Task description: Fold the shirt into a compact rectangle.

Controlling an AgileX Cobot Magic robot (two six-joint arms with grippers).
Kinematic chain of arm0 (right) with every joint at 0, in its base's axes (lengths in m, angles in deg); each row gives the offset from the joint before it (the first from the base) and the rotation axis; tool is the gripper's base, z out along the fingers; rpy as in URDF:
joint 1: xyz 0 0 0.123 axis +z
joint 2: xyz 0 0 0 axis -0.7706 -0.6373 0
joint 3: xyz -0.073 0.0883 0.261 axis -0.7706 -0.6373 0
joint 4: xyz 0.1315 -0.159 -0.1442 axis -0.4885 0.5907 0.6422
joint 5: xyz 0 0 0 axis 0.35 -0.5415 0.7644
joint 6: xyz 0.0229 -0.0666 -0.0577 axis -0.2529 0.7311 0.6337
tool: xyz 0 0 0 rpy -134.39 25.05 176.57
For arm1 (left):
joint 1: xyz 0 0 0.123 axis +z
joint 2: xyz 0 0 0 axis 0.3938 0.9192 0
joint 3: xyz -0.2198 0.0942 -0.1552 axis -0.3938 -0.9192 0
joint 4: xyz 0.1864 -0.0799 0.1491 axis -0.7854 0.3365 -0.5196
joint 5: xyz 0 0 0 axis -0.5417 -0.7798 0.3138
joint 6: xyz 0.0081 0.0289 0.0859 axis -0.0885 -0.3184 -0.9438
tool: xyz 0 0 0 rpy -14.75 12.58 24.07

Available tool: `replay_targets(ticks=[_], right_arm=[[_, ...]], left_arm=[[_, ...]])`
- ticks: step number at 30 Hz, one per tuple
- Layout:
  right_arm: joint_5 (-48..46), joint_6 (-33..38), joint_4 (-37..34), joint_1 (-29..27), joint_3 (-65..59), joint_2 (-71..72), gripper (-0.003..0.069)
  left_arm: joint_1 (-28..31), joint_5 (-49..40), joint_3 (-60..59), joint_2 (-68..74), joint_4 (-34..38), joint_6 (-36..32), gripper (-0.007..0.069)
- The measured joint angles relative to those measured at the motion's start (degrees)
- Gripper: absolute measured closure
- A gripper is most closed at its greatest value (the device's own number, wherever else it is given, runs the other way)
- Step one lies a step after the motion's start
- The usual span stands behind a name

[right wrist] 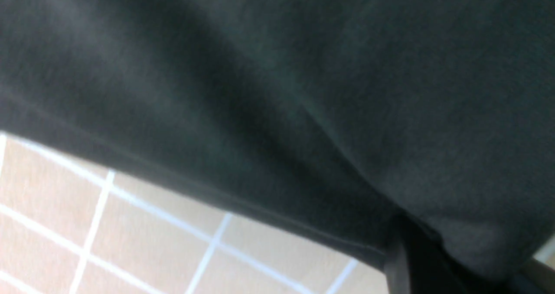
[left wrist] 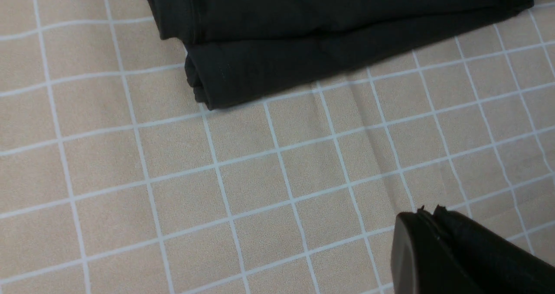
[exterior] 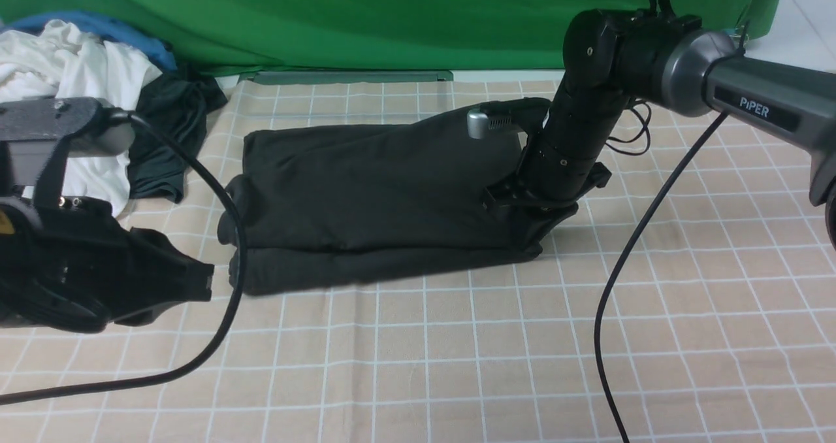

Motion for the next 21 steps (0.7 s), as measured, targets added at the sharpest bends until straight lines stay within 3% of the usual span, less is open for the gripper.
replay_targets(ticks=[16,18,21], right_arm=[[-2.18,-5.35,11.02,-0.94,-20.98,16.08,0.0544],[-2.11,-7.2,12.93,-1.23,-21.49,16.16,0.051],[-2.16,-7.92,14.13,-1.3,-21.67,16.79,0.0396]], left_arm=[[0.0,0.04,0.0,-0.47,0.48,0.39,0.0606],[0.0,0.04,0.0,-0.47,0.72,0.48,0.0606],[0.0,0.04,0.0,-0.47,0.84,0.48,0.0606]])
